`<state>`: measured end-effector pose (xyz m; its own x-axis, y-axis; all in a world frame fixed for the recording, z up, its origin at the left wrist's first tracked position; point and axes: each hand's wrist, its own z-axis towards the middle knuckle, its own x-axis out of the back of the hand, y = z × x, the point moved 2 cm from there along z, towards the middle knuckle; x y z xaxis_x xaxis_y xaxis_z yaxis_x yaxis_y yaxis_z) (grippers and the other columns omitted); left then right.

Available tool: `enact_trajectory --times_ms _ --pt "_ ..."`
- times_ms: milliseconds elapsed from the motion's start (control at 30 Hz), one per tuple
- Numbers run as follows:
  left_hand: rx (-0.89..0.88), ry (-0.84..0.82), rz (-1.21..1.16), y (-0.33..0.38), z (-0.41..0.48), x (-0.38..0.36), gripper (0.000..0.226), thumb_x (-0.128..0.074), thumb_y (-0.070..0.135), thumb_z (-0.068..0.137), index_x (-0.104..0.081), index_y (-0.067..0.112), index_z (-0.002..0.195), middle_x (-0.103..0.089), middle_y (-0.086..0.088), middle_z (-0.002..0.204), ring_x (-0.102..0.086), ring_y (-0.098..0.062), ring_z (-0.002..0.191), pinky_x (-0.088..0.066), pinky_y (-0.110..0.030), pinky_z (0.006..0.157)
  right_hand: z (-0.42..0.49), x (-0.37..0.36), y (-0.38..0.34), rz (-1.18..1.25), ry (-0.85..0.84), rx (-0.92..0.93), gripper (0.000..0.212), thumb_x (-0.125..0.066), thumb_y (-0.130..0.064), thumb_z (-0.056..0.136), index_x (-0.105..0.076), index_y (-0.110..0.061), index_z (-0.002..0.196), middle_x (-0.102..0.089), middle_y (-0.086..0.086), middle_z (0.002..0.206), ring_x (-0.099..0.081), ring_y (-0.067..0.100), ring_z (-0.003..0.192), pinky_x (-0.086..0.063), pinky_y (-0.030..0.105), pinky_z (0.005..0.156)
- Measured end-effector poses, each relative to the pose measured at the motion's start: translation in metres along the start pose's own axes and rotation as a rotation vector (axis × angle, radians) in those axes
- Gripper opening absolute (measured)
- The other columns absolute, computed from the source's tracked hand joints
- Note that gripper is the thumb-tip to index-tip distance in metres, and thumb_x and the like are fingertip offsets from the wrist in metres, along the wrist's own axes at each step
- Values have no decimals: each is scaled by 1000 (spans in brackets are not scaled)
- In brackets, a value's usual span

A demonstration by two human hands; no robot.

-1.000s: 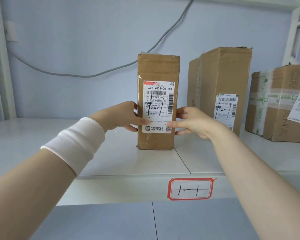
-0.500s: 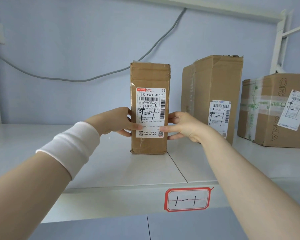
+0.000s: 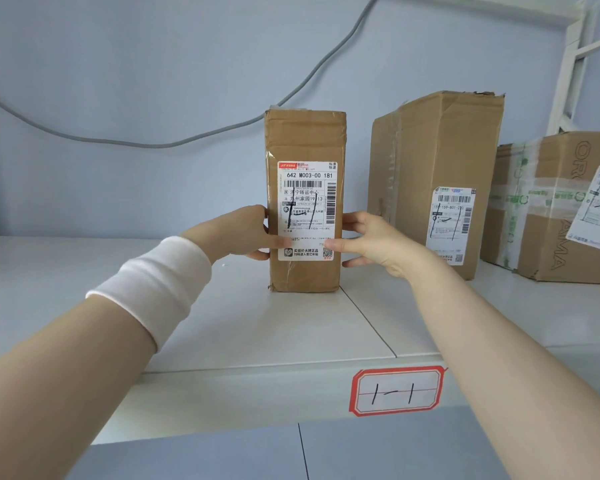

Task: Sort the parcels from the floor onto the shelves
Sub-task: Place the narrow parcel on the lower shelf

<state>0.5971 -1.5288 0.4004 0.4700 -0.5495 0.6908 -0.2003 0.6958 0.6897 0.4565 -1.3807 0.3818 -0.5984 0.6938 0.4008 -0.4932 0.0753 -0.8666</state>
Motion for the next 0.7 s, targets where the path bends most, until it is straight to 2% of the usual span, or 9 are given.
enact_trajectory --times_ms 200,300,400,567,700 --pt "44 111 202 5 -27 -1 72 -64 36 85 -29 12 143 -46 -8 138 -58 -28 112 -48 -38 96 -9 -4 0 -58 39 5 84 -78 -22 74 -32 -15 144 -38 5 147 -42 16 130 -49 42 96" --pt "57 196 317 9 -49 -1 74 -61 41 87 -25 12 146 -40 -5 145 -45 -24 127 -38 -31 98 -29 0 -1 -87 94 28 87 -77 -28 74 -28 -16 145 -34 8 149 -39 19 134 -38 40 107" --pt "43 280 297 23 -73 -7 68 -60 39 87 -31 14 143 -43 -5 144 -44 -23 128 -37 -31 98 -60 10 -5 -123 128 70 81 -73 -29 79 -28 -16 145 -34 6 150 -37 18 134 -36 30 105" --pt "-46 396 258 63 -123 -38 59 -60 35 88 -37 16 140 -46 -6 141 -45 -23 128 -35 -32 101 -122 37 -8 -185 189 176 71 -71 -29 81 -35 -16 141 -40 2 147 -39 17 134 -31 28 107" --pt "-152 360 331 105 -155 -81 57 -58 32 90 -37 16 140 -48 -7 139 -44 -24 127 -34 -30 100 -171 60 -3 -329 206 215 68 -69 -33 82 -38 -16 140 -42 0 145 -40 17 134 -30 26 106"
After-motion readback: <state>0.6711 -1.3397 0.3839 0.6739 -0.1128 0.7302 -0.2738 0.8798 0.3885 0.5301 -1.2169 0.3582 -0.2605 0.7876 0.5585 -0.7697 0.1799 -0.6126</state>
